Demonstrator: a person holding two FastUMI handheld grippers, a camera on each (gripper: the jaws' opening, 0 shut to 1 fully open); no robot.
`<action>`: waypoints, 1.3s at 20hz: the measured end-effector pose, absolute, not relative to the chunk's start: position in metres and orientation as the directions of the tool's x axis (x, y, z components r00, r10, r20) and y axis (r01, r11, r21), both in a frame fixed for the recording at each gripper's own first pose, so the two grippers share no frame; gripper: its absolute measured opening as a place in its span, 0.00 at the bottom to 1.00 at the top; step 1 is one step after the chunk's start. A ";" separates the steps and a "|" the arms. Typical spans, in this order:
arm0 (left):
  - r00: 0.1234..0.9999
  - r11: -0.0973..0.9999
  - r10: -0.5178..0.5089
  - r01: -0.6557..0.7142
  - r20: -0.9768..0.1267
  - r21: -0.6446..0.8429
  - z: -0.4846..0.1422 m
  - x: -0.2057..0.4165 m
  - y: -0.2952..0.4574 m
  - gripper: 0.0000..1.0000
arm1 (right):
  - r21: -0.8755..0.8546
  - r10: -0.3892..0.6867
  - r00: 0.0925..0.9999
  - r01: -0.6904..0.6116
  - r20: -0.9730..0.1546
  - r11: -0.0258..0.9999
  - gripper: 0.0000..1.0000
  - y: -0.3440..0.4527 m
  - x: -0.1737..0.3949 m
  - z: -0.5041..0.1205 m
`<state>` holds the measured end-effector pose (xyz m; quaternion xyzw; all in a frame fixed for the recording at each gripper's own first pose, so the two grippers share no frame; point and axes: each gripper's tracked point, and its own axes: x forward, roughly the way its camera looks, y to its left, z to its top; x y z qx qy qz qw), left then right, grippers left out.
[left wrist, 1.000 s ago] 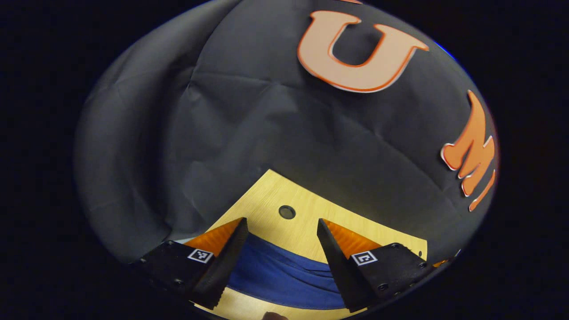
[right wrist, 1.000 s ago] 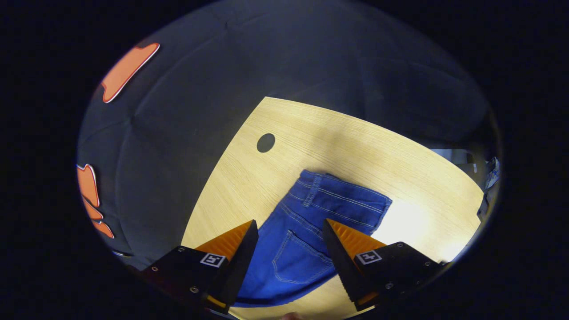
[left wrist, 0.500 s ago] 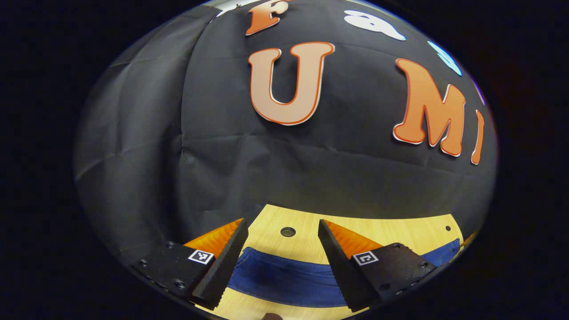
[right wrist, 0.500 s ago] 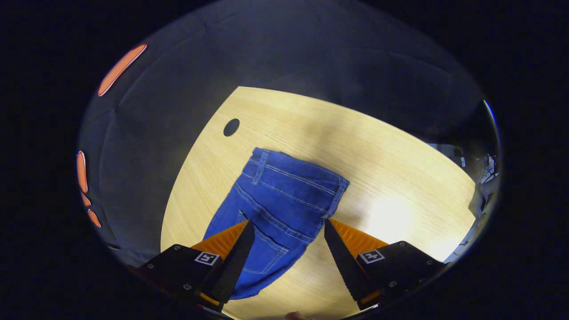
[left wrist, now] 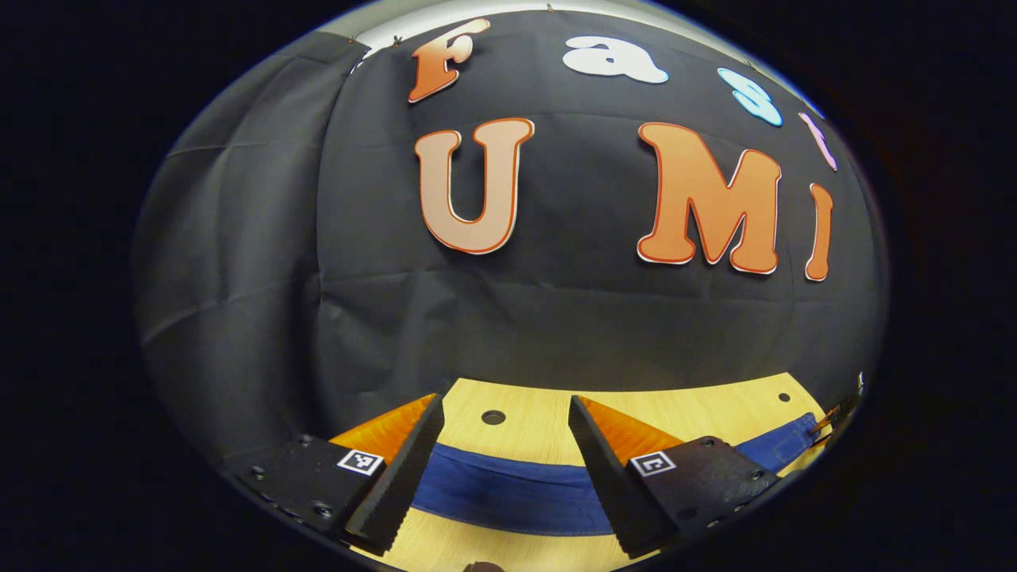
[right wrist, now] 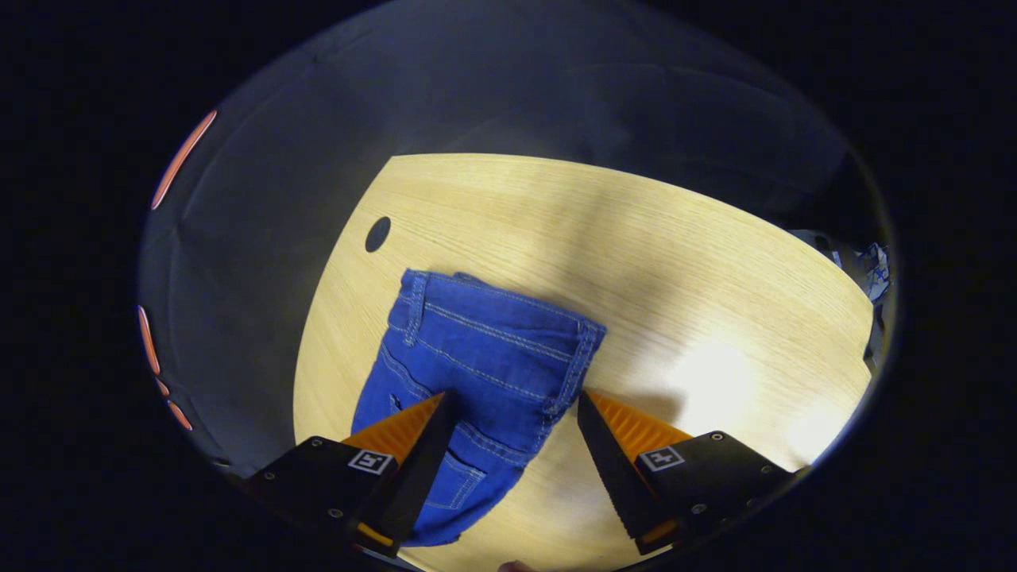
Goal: Grasp the waist and the cuffs of the jeans and fold them to make the two legs overlap; first hold the waist and fold one-third of the jeans toward the cuffs, then hold the cuffs and fold the remaining one-third in the same direction to finish folding.
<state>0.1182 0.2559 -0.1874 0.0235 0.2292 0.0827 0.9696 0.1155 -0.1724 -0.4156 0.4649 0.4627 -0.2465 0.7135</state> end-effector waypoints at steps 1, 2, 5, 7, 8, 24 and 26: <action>0.879 0.984 0.178 -0.157 -0.441 0.085 -0.186 0.112 0.255 0.95 | 0.442 0.078 0.457 0.783 -0.886 0.437 0.96 -0.174 0.118 -0.414; 0.877 0.983 0.186 -0.166 -0.442 0.085 -0.185 0.107 0.255 0.95 | 0.439 0.072 0.456 0.784 -0.887 0.439 0.95 -0.177 0.116 -0.417; 0.862 0.978 0.209 -0.196 -0.462 0.077 -0.188 0.088 0.255 0.97 | 0.437 0.061 0.468 0.760 -0.881 0.480 0.77 -0.181 0.110 -0.424; 0.856 0.976 0.217 -0.204 -0.469 0.078 -0.190 0.078 0.255 0.95 | 0.474 0.084 0.493 0.753 -0.866 0.456 0.37 -0.178 0.118 -0.425; 0.854 0.975 0.223 -0.208 -0.470 0.084 -0.190 0.073 0.255 0.95 | 0.492 0.089 0.508 0.753 -0.857 0.437 0.33 -0.177 0.121 -0.424; 0.866 0.980 0.197 -0.187 -0.460 0.067 -0.180 0.059 0.224 0.95 | 0.645 0.107 0.749 0.478 -0.654 0.596 0.16 -0.143 0.139 -0.310; 0.869 0.981 0.190 -0.181 -0.456 0.063 -0.177 0.056 0.221 0.97 | 0.630 0.110 0.761 0.437 -0.639 0.642 0.15 -0.130 0.141 -0.292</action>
